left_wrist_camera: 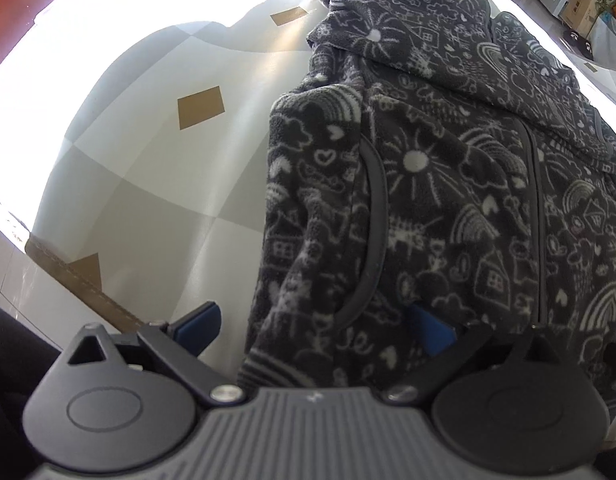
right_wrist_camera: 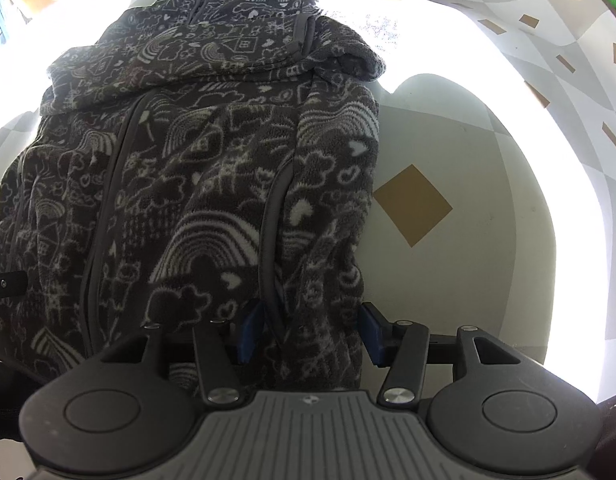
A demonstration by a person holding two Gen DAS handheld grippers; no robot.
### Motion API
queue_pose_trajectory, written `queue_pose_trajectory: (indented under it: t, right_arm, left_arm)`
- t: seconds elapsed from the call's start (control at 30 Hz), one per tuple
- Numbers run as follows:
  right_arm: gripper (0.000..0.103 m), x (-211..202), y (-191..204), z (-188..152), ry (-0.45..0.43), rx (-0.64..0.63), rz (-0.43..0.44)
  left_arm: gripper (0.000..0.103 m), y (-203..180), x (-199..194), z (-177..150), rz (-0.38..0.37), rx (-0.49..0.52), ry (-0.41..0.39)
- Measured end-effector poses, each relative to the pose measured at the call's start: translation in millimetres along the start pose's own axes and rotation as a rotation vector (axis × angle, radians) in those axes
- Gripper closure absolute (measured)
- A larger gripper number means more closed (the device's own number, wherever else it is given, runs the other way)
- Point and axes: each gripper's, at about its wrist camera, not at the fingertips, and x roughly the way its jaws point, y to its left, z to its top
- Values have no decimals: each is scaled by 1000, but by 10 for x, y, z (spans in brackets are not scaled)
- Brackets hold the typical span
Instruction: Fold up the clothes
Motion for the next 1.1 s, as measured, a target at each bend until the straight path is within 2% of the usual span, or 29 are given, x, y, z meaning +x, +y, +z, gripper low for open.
queue_pose_trajectory:
  t: [0.13, 0.3, 0.47, 0.57, 0.63, 0.8, 0.9, 0.97, 1.03, 1.1]
  right_arm:
    - [51, 46, 92, -3, 4, -39, -10]
    - [53, 64, 94, 12, 6, -20, 12]
    - [73, 30, 112, 50, -15, 6, 80]
    - [82, -6, 152, 71, -41, -3, 105]
    - [83, -22, 171, 80, -55, -8, 113]
    - [83, -63, 217, 105, -91, -22, 132]
    - [75, -48, 210, 108, -80, -26, 106]
    - [62, -34, 191, 103, -68, -24, 81]
    - [57, -21, 172, 98, -57, -23, 56]
    - [55, -7, 154, 94, -46, -21, 32]
  left_arm:
    - [4, -46, 9, -5, -18, 5, -2]
    - [19, -138, -41, -2, -45, 45, -38]
    - [50, -284, -124, 36, -101, 99, -101]
    - [57, -351, -133, 77, -130, 102, -120]
    - [62, -342, -142, 103, -162, 75, -121]
    - [62, -357, -134, 100, -152, 81, -122]
    - [60, -351, -132, 84, -134, 87, -123]
    - [57, -343, -132, 80, -125, 88, -122]
    - [55, -342, -131, 75, -116, 91, -122]
    - [52, -352, -128, 69, -106, 98, -122]
